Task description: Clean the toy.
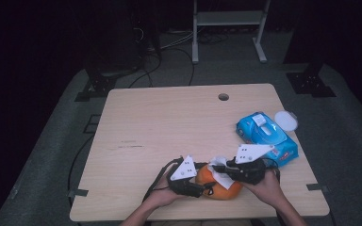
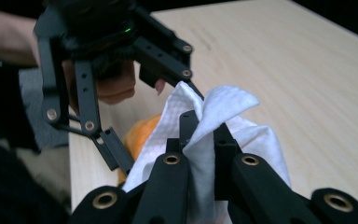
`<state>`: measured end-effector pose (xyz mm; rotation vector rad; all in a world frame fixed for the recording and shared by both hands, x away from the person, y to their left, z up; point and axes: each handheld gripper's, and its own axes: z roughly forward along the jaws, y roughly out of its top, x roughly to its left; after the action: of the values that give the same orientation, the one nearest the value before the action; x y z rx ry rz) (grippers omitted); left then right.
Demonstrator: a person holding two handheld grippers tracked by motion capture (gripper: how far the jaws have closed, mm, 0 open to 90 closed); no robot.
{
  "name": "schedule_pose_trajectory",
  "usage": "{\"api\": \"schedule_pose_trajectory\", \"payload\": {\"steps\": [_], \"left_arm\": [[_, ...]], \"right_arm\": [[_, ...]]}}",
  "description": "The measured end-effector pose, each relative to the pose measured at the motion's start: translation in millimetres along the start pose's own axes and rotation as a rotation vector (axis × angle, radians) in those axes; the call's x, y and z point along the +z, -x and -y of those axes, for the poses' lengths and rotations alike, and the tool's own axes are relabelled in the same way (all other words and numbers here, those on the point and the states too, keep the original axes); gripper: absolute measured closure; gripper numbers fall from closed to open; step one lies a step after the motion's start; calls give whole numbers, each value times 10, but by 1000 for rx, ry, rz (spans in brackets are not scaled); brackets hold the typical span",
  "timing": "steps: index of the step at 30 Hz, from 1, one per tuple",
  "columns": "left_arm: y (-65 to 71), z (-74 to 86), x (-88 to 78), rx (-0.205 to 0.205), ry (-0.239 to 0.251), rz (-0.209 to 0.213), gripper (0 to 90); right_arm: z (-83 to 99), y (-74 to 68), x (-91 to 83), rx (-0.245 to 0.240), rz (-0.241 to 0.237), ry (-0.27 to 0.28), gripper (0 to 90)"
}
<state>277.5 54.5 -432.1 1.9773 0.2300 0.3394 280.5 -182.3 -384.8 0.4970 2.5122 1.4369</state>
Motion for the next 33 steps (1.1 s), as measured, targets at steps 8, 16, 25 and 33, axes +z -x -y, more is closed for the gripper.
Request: {"api": "schedule_pose_trajectory", "payload": {"steps": [8,16,25,33], "left_arm": [[-145,68,-8,-57,-14,20,208],[-145,86,-9,-150,-27,53,307],[-199,134,-58,-136,-35,68,339],[-280,120,3,-375,-118,86,61]], "right_arm": [[4,52,111,19,21,7,865],[-20,-75,174,-18,3,-22,865],[105,107,-79,35,55,-3,865],[207,70,-27,66,18,-16,864]]}}
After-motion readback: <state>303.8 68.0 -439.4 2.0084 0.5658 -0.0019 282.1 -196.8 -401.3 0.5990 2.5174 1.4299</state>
